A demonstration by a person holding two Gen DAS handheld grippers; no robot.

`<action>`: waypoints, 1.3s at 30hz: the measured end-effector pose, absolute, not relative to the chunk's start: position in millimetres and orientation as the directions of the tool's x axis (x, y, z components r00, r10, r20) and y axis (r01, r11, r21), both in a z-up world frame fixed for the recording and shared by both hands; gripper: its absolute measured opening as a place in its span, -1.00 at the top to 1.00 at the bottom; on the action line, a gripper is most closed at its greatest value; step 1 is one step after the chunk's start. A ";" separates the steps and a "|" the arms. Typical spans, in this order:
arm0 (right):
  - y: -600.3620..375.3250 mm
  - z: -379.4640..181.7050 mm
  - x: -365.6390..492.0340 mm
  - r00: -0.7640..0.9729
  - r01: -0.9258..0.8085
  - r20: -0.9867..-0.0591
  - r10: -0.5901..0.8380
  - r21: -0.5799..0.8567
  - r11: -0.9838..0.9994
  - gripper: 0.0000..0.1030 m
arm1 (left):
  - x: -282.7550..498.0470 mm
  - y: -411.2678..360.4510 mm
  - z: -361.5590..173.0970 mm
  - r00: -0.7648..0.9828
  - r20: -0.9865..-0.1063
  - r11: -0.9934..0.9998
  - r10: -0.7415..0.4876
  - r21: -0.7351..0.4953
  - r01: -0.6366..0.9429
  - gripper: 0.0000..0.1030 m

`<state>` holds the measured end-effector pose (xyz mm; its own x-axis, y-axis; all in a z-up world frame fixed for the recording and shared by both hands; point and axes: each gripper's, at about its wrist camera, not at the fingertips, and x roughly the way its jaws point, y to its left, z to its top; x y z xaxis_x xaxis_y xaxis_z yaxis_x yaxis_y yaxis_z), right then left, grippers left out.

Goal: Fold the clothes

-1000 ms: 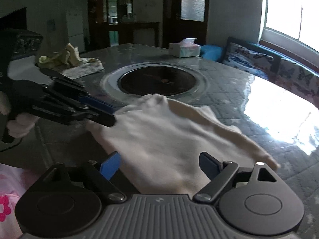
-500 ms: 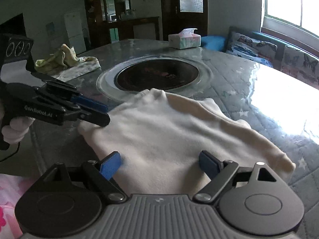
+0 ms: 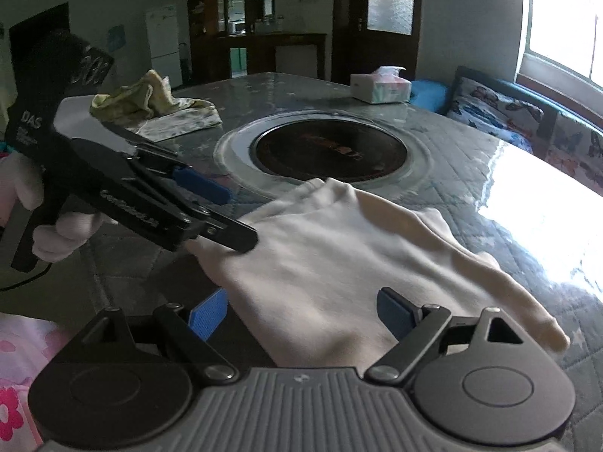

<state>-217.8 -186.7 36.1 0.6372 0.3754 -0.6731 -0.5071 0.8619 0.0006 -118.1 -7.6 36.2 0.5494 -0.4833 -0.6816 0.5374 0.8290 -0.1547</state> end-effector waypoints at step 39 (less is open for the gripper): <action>-103.6 24.7 -213.2 0.630 -0.618 -0.711 0.312 -0.215 0.756 -0.14 | -94.0 34.8 38.7 0.570 -0.649 0.862 -0.503 -0.335 0.380 -0.98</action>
<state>-213.2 -103.6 24.7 0.6301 0.3121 -0.7110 -0.6176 0.7564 -0.2154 -94.0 34.8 38.7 0.5700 -0.5033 -0.6495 0.3796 0.8623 -0.3351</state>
